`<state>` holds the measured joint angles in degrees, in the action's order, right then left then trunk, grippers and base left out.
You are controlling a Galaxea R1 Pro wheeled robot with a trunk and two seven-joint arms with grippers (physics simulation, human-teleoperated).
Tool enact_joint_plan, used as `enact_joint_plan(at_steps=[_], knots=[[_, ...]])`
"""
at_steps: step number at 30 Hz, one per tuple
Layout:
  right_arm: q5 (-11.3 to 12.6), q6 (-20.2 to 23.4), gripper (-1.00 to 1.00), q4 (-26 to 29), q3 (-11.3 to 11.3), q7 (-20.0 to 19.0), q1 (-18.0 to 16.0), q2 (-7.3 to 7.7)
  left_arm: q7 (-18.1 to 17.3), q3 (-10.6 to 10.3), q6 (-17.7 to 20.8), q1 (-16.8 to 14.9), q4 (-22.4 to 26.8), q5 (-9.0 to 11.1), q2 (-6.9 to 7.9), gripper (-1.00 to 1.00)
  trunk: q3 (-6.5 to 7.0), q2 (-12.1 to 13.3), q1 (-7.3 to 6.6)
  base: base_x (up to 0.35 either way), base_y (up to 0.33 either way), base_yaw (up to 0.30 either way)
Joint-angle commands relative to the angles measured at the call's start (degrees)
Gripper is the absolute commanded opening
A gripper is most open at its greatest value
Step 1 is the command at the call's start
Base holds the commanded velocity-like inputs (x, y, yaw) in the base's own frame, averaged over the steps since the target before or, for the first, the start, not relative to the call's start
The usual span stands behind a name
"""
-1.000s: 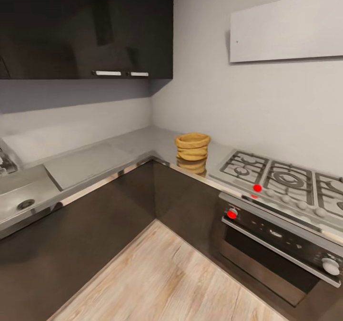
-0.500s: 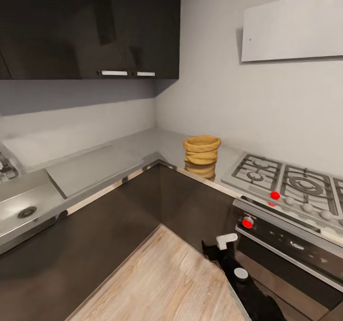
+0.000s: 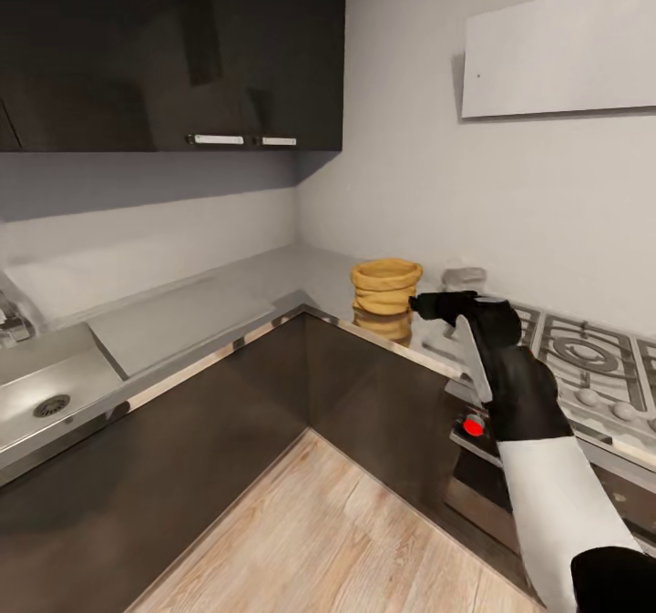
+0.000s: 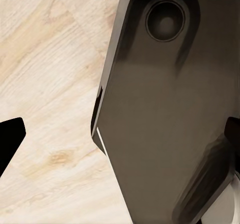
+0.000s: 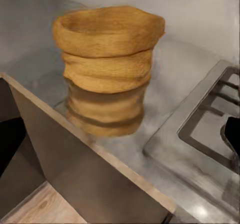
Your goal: In the kitchen, take the popcorn bag from the countertop, put it into the microwave, and heat it until the popcorn is cooked so the cooked popcorn ends up inside the bag.
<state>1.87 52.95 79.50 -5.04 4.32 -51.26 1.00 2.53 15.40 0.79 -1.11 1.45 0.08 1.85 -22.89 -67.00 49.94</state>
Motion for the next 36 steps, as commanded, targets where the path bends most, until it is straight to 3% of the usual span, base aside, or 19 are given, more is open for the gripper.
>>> enact_joint_plan(at_steps=[1, 2, 3, 4, 8, 11, 13, 26, 32, 36], knots=[[0.4, 2.4, 1.00, -0.5, 0.3, 0.5, -3.3, 0.08, 0.1, 0.2, 0.1, 0.0, 0.0, 0.0, -0.01, 1.00, -0.08, 0.0, 0.00, 0.000, 0.000, 0.000], [0.4, 3.7, 1.00, -2.3, 0.6, 0.5, -6.8, 0.13, 0.1, 0.2, 0.1, 0.0, 0.0, 0.0, -0.01, 1.00, -0.08, 0.0, 0.00, 0.000, 0.000, 0.000], [0.4, 5.1, 1.00, -8.0, 1.0, 0.9, -13.8, 0.38, 0.1, 0.1, 0.1, 0.0, 0.0, 0.0, -0.01, 1.00, -0.08, 0.0, 0.00, 0.000, 0.000, 0.000], [0.4, 5.5, 1.00, -11.9, 1.3, 1.3, -17.3, 0.66, 0.1, 0.1, 0.1, 0.0, 0.0, 0.0, -0.01, 1.00, -0.08, 0.0, 0.00, 0.000, 0.000, 0.000], [0.4, 6.0, 1.00, -35.1, 1.7, 3.4, -33.8, 2.32, 0.1, 0.1, 0.1, 0.0, 0.0, 0.0, -0.05, 1.00, -0.08, 0.0, 0.00, 0.000, 0.000, 0.000], [0.4, 5.8, 1.00, -45.8, 1.8, 4.4, -41.3, 3.93, 0.1, 0.1, 0.1, 0.0, 0.0, 0.0, -0.09, 1.00, -0.08, 0.0, 0.00, 0.000, 0.000, 0.000], [0.4, 5.8, 1.00, -49.9, 1.8, 4.5, -44.0, 4.84, 0.1, 0.1, 0.1, 0.0, 0.0, 0.0, -0.09, 1.00, -0.08, 0.0, 0.00, 0.000, 0.000, 0.000], [0.5, 6.6, 1.00, -66.9, 1.5, 4.8, -45.7, 5.00, 0.1, 0.1, 0.1, 0.0, 0.0, 0.0, -0.10, 1.00, -0.08, 0.0, 0.00, 0.001, 0.000, 0.000], [0.6, 6.6, 1.00, -68.6, 1.7, 4.8, -45.7, 5.03, 0.1, 0.1, 0.1, 0.0, 0.0, 0.0, -0.10, 1.00, -0.08, 0.0, 0.00, 0.228, 0.018, 0.000], [0.7, 6.6, 1.00, -68.7, 3.7, 4.8, -45.7, 5.05, 0.1, 0.1, 0.1, 0.0, 0.0, 0.0, -0.10, 1.00, -0.08, 0.0, 0.00, 0.333, 0.001, 0.000]])
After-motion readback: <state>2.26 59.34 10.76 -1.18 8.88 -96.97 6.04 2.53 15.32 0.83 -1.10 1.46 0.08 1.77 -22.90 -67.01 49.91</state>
